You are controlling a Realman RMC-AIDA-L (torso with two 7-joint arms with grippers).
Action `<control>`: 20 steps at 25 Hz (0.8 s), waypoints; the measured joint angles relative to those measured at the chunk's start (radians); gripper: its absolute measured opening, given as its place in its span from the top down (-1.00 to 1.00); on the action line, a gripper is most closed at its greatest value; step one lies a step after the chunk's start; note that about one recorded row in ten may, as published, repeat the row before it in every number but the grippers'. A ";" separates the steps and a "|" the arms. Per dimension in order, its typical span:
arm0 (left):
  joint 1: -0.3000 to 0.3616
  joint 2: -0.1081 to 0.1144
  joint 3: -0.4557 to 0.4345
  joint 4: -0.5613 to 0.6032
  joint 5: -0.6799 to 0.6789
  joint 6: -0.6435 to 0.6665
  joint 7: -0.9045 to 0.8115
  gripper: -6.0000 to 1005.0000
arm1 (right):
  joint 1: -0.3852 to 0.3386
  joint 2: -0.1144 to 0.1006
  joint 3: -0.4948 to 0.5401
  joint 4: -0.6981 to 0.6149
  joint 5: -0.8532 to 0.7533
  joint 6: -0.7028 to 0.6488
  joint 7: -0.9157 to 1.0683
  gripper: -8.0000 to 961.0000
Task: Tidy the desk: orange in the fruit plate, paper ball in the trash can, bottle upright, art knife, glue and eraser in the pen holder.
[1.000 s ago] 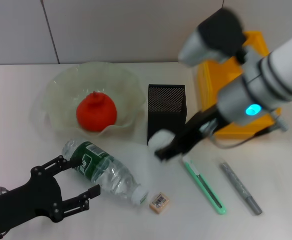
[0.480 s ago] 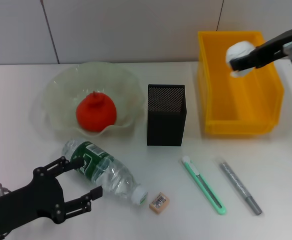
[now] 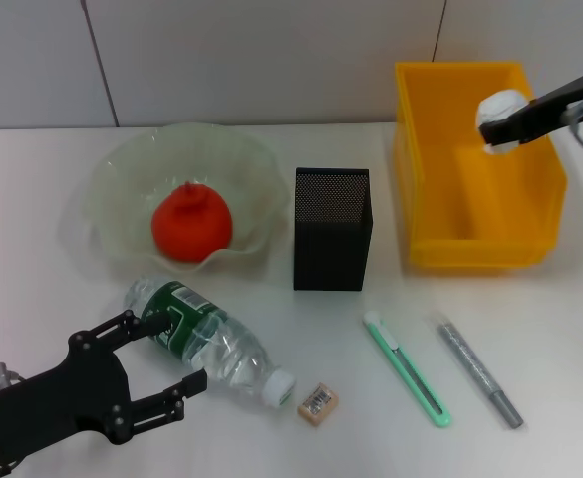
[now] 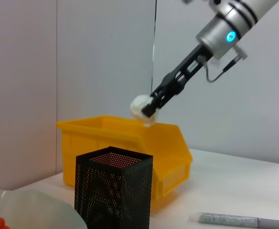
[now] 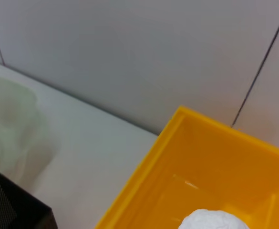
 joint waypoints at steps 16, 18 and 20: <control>0.004 0.001 0.001 0.001 0.000 0.025 0.000 -0.63 | -0.032 0.002 -0.052 0.030 0.067 0.045 0.006 -0.53; 0.006 0.002 0.001 0.006 -0.001 0.033 0.000 -0.63 | -0.086 0.002 -0.052 0.118 0.172 0.027 -0.027 -0.53; 0.007 0.004 -0.001 0.010 -0.001 0.039 0.000 -0.62 | -0.147 0.002 -0.051 0.190 0.305 0.011 -0.094 -0.53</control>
